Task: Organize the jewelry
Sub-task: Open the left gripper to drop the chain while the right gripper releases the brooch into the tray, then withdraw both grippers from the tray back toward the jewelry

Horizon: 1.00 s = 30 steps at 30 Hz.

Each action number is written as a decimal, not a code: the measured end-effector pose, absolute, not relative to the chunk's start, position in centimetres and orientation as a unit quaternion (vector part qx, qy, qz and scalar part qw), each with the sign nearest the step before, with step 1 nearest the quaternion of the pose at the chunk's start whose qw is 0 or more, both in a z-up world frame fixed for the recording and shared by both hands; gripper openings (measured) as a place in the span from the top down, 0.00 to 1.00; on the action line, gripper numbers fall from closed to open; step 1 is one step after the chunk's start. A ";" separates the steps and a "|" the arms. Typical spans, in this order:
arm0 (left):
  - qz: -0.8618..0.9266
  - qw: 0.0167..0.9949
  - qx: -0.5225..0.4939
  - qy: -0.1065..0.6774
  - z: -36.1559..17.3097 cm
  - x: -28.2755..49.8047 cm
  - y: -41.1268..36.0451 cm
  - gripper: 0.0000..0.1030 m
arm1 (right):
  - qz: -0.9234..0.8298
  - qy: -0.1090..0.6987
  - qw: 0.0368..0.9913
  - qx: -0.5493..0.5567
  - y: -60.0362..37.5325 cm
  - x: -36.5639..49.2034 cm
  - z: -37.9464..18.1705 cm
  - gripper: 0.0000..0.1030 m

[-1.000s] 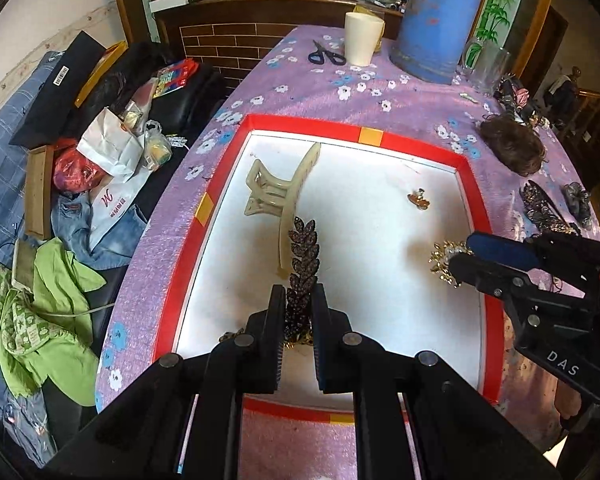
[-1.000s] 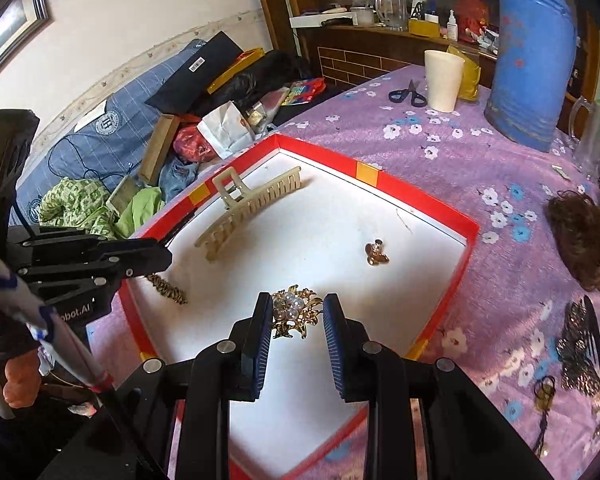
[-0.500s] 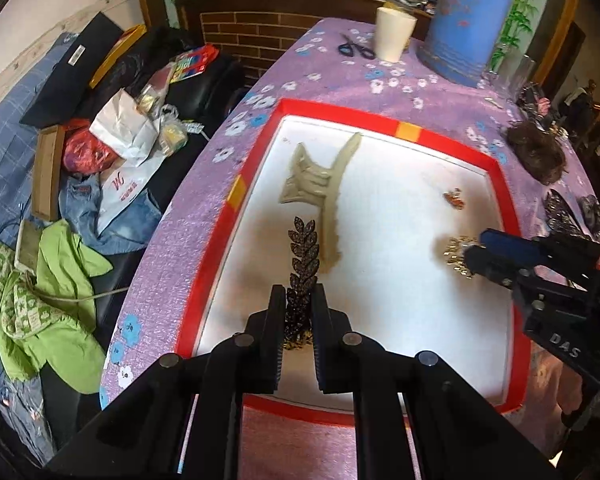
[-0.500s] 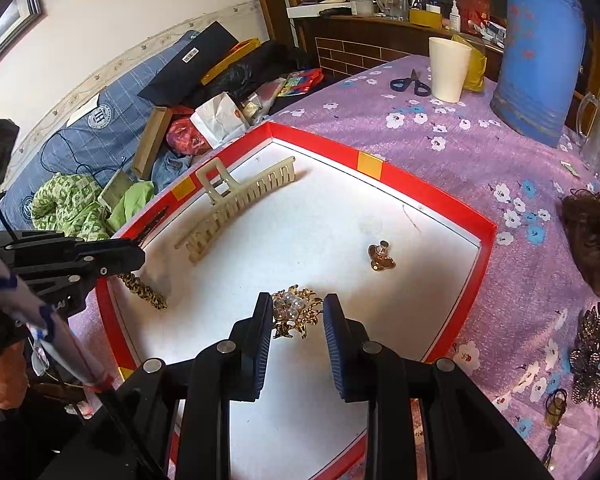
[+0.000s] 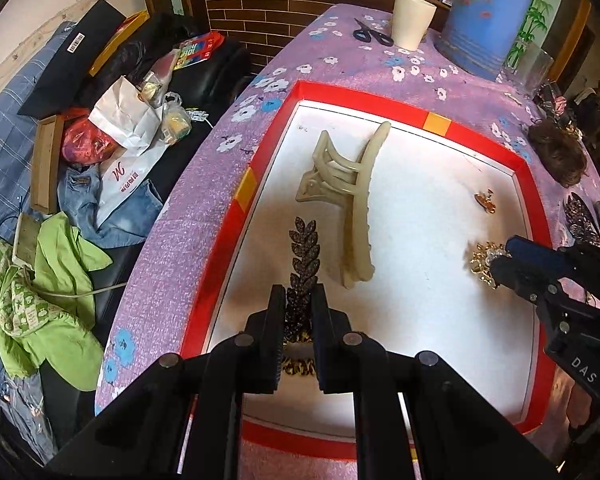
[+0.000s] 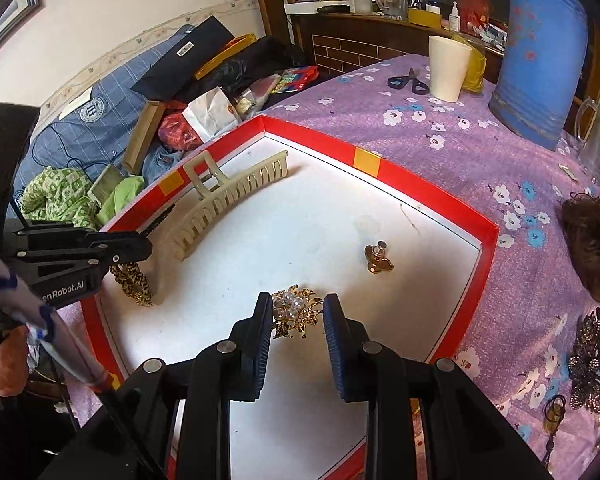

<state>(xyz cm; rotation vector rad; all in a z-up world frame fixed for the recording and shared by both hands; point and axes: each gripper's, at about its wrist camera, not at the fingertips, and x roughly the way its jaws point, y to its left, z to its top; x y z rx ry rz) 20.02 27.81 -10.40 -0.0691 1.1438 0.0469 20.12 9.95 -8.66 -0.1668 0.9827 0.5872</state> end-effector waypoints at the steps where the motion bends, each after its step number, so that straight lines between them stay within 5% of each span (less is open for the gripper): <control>1: 0.024 0.839 -0.032 0.543 -10.6 20.2 27.9 0.88 | 0.277 0.465 0.837 -0.079 10.1 20.1 -8.7 0.72; 11: 0.030 0.837 -0.030 0.545 -11.4 20.5 28.1 0.87 | 0.270 0.469 0.837 -0.085 10.1 20.4 -9.3 0.72; 14: 0.030 0.839 -0.029 0.543 -11.4 20.5 28.0 0.74 | 0.269 0.469 0.837 -0.084 10.1 20.3 -9.3 0.72; 17: 0.032 0.845 -0.034 0.532 -11.0 20.4 28.2 0.51 | 0.269 0.464 0.840 -0.080 9.9 20.2 -9.0 0.60; 19: 0.031 0.850 -0.036 0.524 -10.4 20.2 28.3 0.49 | 0.270 0.455 0.845 -0.076 9.6 20.0 -8.4 0.48; 26: 0.025 0.881 -0.045 0.471 -5.4 17.8 27.5 0.35 | 0.262 0.422 0.866 -0.051 6.9 18.3 -3.8 0.47; 30: 0.018 0.905 -0.027 0.424 -1.7 15.1 24.4 0.22 | 0.241 0.393 0.887 -0.025 2.8 15.2 -0.4 0.34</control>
